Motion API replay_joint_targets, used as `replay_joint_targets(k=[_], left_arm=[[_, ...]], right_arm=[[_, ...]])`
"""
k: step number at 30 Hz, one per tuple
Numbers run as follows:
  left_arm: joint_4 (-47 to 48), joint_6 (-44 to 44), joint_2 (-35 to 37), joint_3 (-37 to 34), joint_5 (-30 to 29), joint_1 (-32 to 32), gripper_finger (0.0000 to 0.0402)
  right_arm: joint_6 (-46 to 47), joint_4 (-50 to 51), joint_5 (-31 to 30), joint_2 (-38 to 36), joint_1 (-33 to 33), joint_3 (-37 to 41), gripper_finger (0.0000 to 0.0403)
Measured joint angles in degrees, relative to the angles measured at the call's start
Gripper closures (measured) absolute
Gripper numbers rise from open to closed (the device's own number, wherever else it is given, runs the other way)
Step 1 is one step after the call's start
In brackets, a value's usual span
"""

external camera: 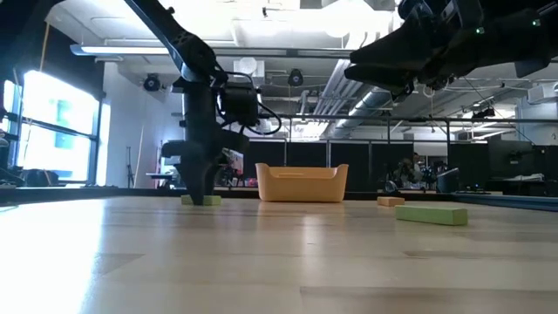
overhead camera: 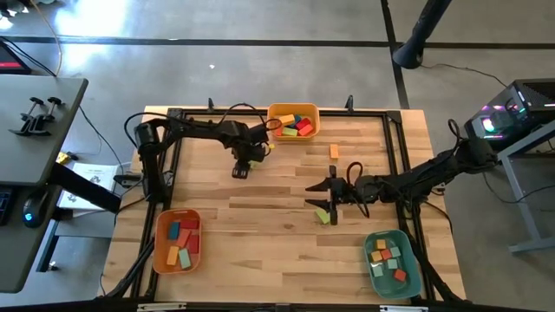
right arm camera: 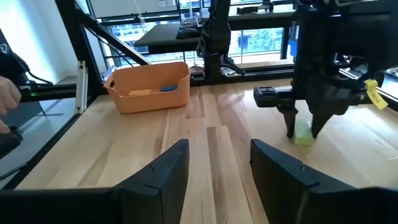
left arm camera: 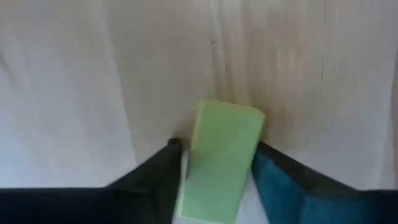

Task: Sort blocks by size
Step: Put the top green narrow rectangular block into the orange bin

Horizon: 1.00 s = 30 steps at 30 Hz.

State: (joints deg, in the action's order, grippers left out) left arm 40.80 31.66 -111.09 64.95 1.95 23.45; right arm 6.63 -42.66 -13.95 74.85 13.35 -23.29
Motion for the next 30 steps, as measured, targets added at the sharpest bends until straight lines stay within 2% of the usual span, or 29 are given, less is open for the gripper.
replay_joint_targets(k=[4,10,14,17,19,23,27,30], left_arm=[[-0.04,-7.83,0.11,0.00,-0.11,-0.94,0.0313],[-0.79,-22.49,4.64,-0.76,-4.90,-6.57,0.0316],[-3.58,-28.11,11.26,-0.95,-2.92,-14.31,0.0316],[-13.86,-28.81,16.90,-4.17,-3.84,-18.90,0.0316],[-21.59,-30.54,20.53,-8.13,-2.08,-21.68,0.0316],[-43.21,-34.71,26.80,-16.58,-0.38,-25.14,0.0316],[-61.92,-38.70,28.00,-23.70,-0.40,-28.91,0.0316],[-68.72,-41.82,28.29,-25.33,-2.42,-31.44,0.0316]], right_arm=[[0.46,-0.12,-0.14,0.00,0.21,0.00,0.0238],[0.95,-0.23,-0.14,0.00,0.21,0.00,0.0238],[0.94,-0.25,-0.12,0.00,0.21,0.00,0.0238],[0.92,-0.24,-0.11,0.00,0.21,0.00,0.0238],[0.90,-0.61,-0.10,0.09,0.21,0.00,0.0238],[0.87,-0.88,-0.10,0.11,0.21,0.00,0.0238],[0.44,-1.47,-0.09,0.13,0.21,0.00,0.0238],[0.22,-1.89,-0.05,0.15,0.21,0.00,0.0238]])
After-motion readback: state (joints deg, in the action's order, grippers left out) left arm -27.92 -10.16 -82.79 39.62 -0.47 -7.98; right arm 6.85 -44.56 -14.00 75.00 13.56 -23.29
